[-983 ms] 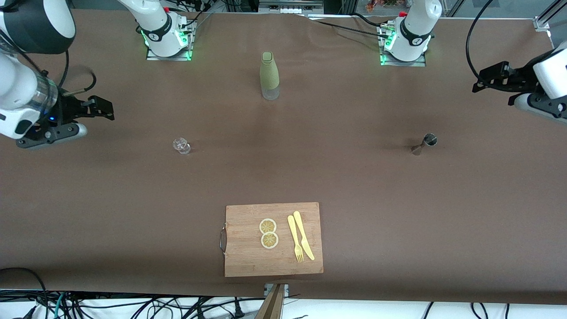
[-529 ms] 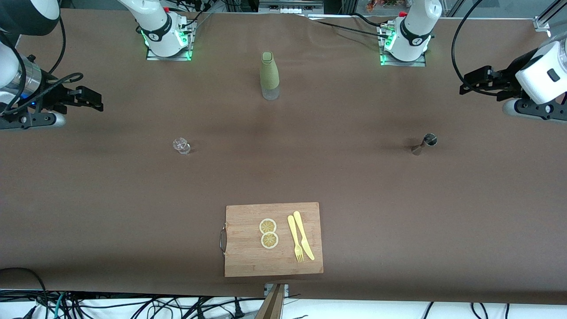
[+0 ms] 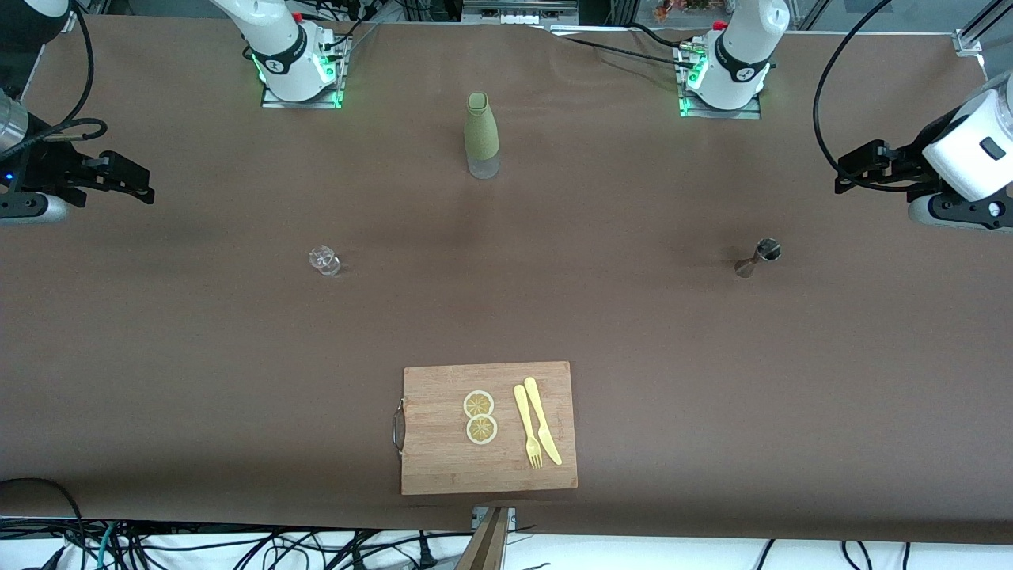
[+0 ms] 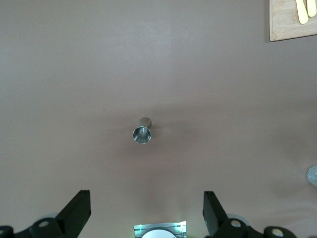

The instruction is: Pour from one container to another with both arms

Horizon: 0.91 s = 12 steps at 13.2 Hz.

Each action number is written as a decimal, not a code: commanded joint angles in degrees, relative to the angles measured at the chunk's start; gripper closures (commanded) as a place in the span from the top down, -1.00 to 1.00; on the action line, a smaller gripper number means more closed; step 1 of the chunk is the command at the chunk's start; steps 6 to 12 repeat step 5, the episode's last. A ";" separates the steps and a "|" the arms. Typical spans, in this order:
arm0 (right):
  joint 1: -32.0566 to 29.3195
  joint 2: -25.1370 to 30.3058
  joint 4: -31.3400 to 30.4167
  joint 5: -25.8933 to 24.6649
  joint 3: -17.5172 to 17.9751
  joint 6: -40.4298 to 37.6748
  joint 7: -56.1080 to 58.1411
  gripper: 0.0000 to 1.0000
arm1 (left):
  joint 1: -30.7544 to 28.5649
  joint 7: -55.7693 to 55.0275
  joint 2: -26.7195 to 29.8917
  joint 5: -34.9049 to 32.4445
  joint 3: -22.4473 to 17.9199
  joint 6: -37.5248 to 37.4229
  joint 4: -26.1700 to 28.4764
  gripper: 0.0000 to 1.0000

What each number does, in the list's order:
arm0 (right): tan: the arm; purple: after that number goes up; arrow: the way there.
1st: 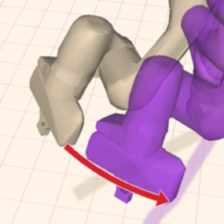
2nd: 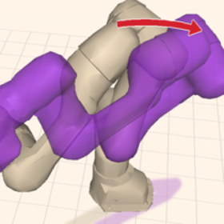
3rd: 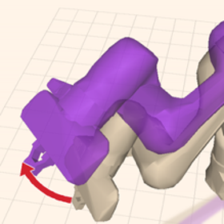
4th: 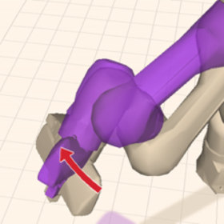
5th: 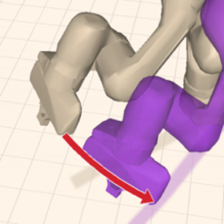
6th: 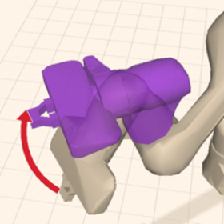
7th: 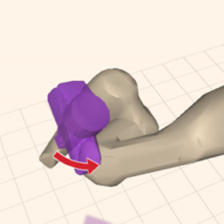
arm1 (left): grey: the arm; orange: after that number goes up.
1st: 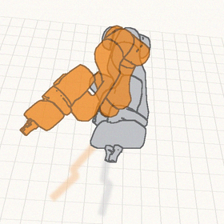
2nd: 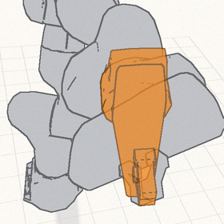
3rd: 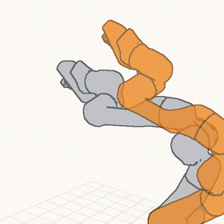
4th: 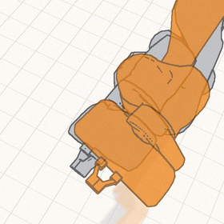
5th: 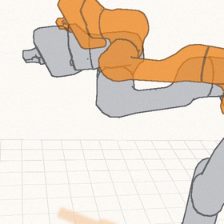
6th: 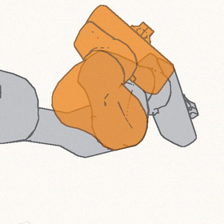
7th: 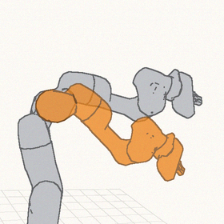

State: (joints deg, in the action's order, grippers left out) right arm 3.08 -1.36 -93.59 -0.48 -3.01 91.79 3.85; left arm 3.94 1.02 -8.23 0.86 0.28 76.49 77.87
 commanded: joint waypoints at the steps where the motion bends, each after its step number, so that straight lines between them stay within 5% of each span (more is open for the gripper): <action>1: 0.17 -1.71 2.62 0.30 0.11 -0.91 0.28 1.00 | -0.25 -0.40 -0.65 -1.48 0.60 -0.29 -1.58 1.00; 12: 0.18 -1.71 2.62 0.22 0.11 -1.00 0.28 1.00 | -0.25 -0.49 -0.65 -1.48 0.60 -0.29 -1.58 1.00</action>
